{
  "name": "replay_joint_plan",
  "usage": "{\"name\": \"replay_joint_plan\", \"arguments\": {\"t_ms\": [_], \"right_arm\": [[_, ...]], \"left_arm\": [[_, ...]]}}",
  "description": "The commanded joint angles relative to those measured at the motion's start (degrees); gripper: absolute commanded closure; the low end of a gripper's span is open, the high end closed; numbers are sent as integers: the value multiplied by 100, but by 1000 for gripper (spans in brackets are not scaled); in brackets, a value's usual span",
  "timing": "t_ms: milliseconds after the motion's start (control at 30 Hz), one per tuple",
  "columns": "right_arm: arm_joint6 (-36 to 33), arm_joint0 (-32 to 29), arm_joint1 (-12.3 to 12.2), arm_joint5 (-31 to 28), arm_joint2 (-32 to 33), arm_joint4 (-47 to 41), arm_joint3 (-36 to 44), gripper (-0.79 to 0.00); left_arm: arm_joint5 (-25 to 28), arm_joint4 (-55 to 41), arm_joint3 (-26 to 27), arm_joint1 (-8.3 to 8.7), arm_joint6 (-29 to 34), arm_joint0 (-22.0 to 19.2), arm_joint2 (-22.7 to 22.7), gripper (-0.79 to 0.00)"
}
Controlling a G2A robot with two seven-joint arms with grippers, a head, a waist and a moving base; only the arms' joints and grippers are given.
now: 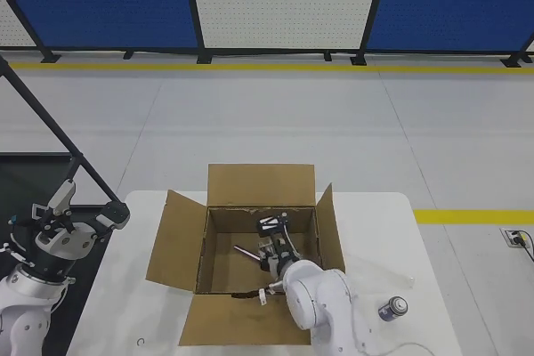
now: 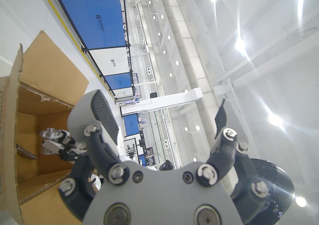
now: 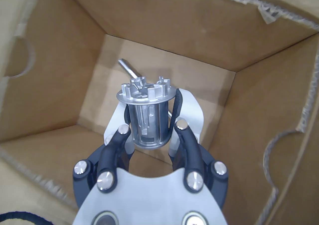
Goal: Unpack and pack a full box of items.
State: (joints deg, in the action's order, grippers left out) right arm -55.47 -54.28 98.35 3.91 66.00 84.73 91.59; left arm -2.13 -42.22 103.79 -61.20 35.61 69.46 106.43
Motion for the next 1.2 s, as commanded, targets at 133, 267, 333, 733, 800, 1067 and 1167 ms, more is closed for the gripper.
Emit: {"name": "replay_joint_plan", "arguments": {"t_ms": [133, 267, 333, 733, 800, 1067, 1167], "right_arm": [[371, -540, -82, -712, 151, -539, 880, 0], [514, -639, -117, -832, 343, -922, 1030, 0], [486, -628, -119, -807, 346, -910, 1014, 0], [486, -628, -119, -807, 346, -910, 1014, 0], [712, -686, -131, -985, 291, -948, 1043, 0], [1923, -1474, -318, -2217, 446, -723, 1854, 0], [2465, -2035, -414, -2726, 688, -771, 2311, 0]], "left_arm": [[0, 0, 0, 0, 0, 0, 0, -785], [0, 0, 0, 0, 0, 0, 0, -785], [0, 0, 0, 0, 0, 0, 0, -785], [0, 0, 0, 0, 0, 0, 0, -785], [0, 0, 0, 0, 0, 0, 0, -785], [0, 0, 0, 0, 0, 0, 0, -785], [0, 0, 0, 0, 0, 0, 0, -785]]}}
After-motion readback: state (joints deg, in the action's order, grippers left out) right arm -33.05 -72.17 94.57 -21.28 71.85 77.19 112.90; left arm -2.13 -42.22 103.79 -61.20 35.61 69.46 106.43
